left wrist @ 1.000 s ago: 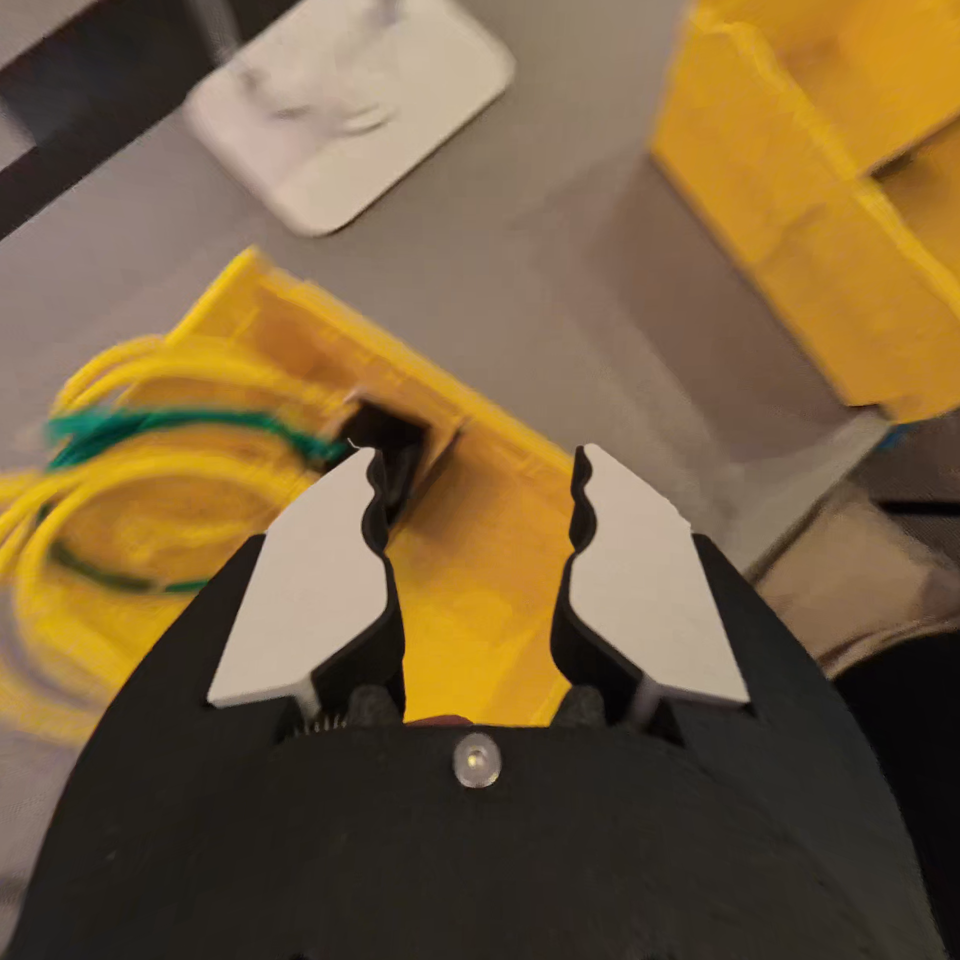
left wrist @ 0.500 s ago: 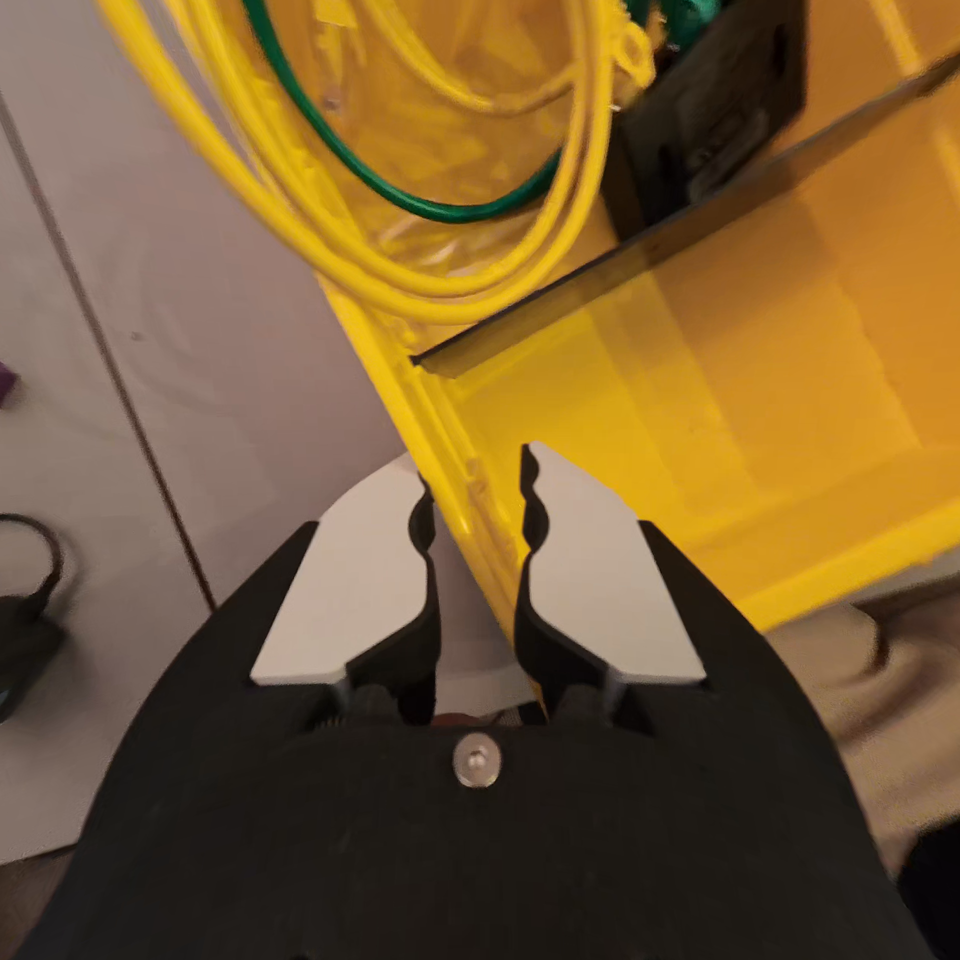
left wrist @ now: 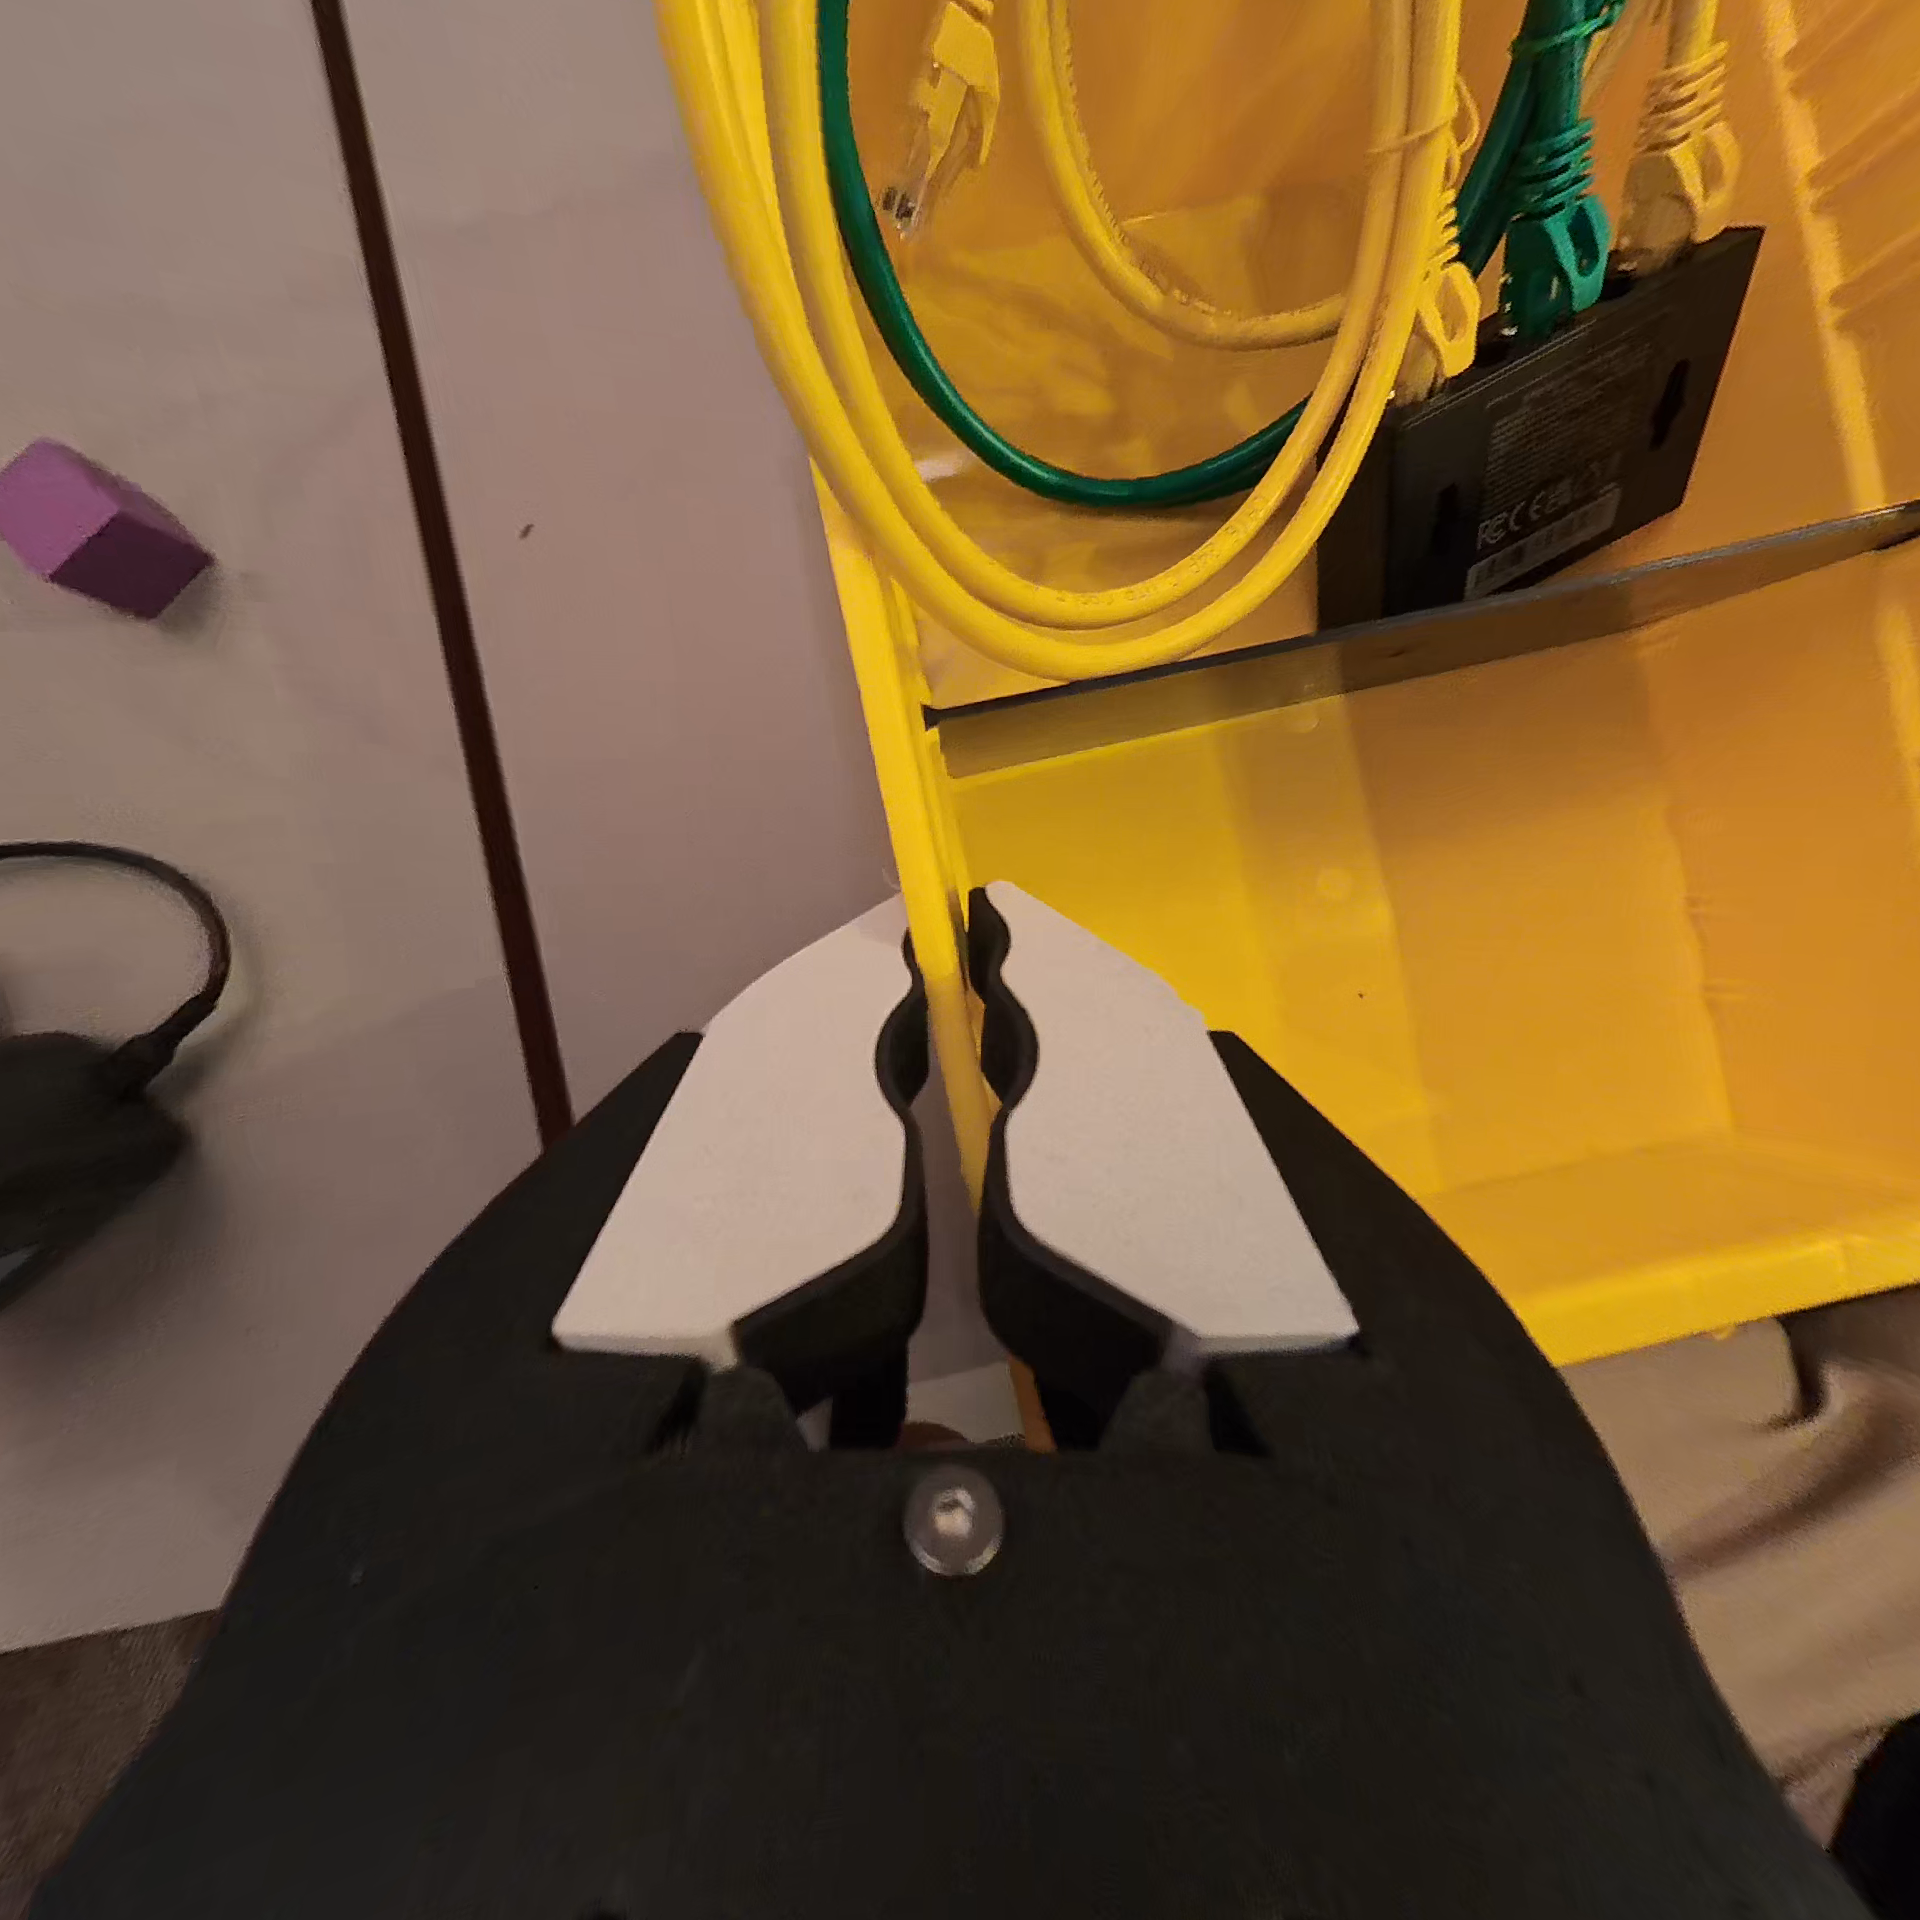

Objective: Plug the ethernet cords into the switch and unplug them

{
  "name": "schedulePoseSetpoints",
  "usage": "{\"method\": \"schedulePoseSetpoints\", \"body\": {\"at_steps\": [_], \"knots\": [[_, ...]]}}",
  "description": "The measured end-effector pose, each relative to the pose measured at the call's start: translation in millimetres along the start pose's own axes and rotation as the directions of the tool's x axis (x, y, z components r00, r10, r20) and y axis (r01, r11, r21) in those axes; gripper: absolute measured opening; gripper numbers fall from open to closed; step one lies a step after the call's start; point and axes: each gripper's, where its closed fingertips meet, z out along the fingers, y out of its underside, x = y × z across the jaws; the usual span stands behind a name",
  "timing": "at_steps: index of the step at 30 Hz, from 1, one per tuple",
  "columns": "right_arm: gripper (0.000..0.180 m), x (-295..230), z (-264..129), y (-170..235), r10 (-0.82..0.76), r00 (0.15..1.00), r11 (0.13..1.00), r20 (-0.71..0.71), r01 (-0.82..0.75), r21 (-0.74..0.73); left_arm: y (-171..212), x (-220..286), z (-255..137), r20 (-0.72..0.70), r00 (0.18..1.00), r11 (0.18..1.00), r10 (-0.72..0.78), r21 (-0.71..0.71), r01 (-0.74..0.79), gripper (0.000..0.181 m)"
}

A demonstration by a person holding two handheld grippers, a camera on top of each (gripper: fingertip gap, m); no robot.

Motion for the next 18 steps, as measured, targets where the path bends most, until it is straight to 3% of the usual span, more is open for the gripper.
{"method": "schedulePoseSetpoints", "body": {"at_steps": [5, 14, 18], "knots": [[0.013, 33, 1, 10, -0.075, 0.997, 0.996, -0.034, 0.073, -0.043, 9, -17, -6, 0.023, 0.999, 1.000, -0.028, 0.002, 0.027, 0.004], [0.011, 57, 2, 15, 0.021, 0.999, 0.998, -0.044, -0.023, -0.052, 24, -52, -16, 0.059, 0.998, 1.000, -0.018, 0.000, 0.018, 0.004], [0.012, 57, 2, 15, 0.043, 0.998, 0.997, -0.049, -0.045, -0.055, 24, -53, -17, 0.009, 0.999, 0.998, -0.049, 0.031, 0.048, 0.004]]}}
